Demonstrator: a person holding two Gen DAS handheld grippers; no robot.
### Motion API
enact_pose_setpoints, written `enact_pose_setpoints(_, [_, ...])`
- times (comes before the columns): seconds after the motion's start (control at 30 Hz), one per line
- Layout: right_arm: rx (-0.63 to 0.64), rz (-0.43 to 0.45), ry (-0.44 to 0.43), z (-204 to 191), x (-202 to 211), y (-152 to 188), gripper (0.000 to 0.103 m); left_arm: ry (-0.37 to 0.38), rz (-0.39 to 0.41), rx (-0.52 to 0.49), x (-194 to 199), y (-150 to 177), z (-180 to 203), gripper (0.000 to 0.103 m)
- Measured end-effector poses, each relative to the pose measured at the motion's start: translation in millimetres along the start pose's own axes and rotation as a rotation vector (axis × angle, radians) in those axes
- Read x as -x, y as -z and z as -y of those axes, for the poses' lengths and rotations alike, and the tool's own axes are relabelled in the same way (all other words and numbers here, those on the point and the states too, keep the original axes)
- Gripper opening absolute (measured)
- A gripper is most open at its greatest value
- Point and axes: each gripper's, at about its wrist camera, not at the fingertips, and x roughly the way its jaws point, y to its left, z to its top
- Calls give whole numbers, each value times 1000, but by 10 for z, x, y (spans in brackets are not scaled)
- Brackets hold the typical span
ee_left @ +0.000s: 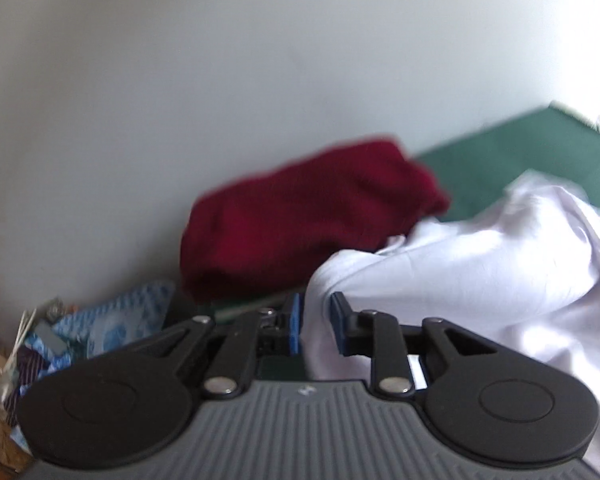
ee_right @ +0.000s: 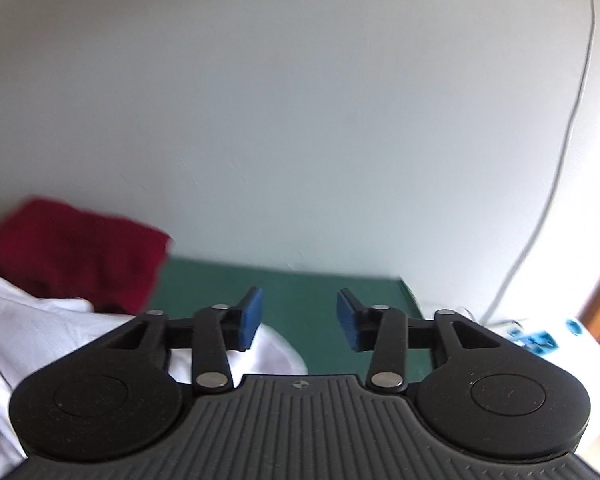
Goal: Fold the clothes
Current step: 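Lay the T-shirt flat on the bed and open both grippers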
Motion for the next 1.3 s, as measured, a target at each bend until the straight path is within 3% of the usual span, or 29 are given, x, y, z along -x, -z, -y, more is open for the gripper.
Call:
enact_pose_setpoints(0.07, [-50, -43, -64, 142, 93, 164, 47, -3, -9, -5, -11, 182, -183, 30])
enact_pose_setpoints(0.13, [-102, -105, -171, 321, 290, 348, 56, 49, 0, 16, 340, 550, -573, 48])
enact_pose_setpoints(0.2, [-115, -175, -249, 469, 580, 608, 63, 84, 29, 37, 595, 702, -758, 54])
enact_pose_setpoints(0.3, [-149, -273, -299, 677, 963, 1045, 68, 124, 23, 54, 973, 918, -852, 60])
enact_pose_setpoints(0.33, [-173, -312, -311, 742, 1114, 1218, 69, 139, 5, 51, 1065, 1032, -814, 70])
enact_pose_setpoints(0.43, [-217, -425, -335, 879, 1513, 1710, 69, 195, -82, 45, 1305, 1538, -606, 83])
enact_pose_setpoints(0.5, [-217, -476, -373, 856, 1644, 1934, 69, 243, -157, 41, 1466, 1875, -451, 86])
enact_pose_setpoints(0.6, [-180, -530, -465, 818, 1835, 2118, 69, 255, -224, 76, 1695, 2280, -280, 92])
enact_pose_setpoints(0.7, [-97, -517, -488, 745, 2083, 2288, 71, 234, -255, 134, 1798, 2521, -139, 92])
enact_pose_setpoints(0.9, [-82, -495, -505, 584, 2256, 2578, 71, 216, -266, 288, 1769, 2718, 40, 91])
enact_pose_setpoints(1.1, [-205, -437, -449, 528, 2204, 2612, 71, 232, -250, 350, 1614, 2639, 142, 75])
enact_pose_setpoints(1.2, [-265, -421, -434, 532, 2127, 2586, 71, 246, -241, 359, 1568, 2591, 176, 72])
enact_pose_setpoints(1.27, [-275, -418, -414, 500, 2114, 2574, 74, 269, -236, 342, 1557, 2570, 185, 72])
enact_pose_setpoints(1.3, [-284, -410, -405, 482, 2116, 2579, 77, 278, -238, 338, 1542, 2568, 187, 78])
